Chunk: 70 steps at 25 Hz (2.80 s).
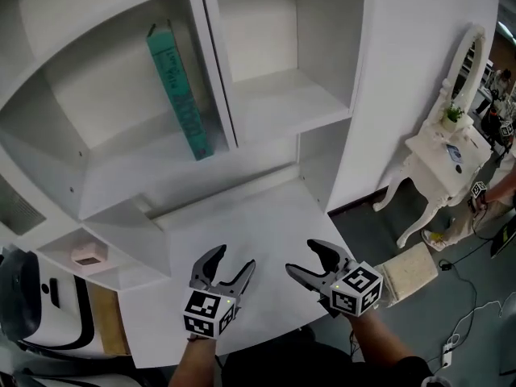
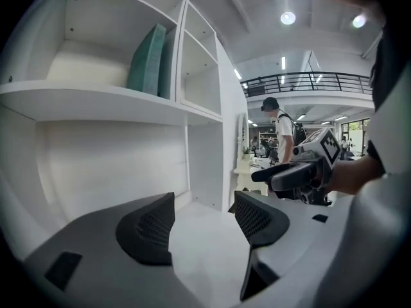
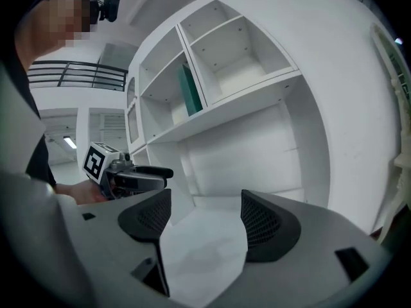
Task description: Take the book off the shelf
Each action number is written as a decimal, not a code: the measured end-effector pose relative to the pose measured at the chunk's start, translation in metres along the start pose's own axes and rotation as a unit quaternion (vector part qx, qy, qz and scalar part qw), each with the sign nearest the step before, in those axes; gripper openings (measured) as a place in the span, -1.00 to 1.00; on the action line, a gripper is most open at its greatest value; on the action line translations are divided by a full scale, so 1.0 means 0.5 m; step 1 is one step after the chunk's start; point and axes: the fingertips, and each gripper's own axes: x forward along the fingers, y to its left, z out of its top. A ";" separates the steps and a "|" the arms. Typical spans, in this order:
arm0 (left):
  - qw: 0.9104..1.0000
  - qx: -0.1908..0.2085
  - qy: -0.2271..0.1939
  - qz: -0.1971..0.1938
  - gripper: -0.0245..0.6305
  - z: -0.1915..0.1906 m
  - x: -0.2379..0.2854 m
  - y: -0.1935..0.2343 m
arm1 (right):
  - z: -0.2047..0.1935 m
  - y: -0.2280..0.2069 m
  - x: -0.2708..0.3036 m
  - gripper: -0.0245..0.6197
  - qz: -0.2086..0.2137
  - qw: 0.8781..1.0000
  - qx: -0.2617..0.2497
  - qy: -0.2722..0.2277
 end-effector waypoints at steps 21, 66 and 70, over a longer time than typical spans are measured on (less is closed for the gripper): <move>0.997 -0.027 -0.059 0.047 -0.02 0.176 -0.074 0.204 | 0.431 0.159 0.145 0.16 0.060 0.982 -0.153 -0.091; 0.968 0.073 -0.122 0.209 -0.02 0.558 0.025 0.277 | 0.248 -0.011 0.093 0.13 0.048 0.997 -0.043 -0.032; 0.968 0.074 -0.119 0.209 -0.02 0.554 0.025 0.285 | 0.246 -0.007 0.096 0.12 0.049 0.997 -0.045 -0.030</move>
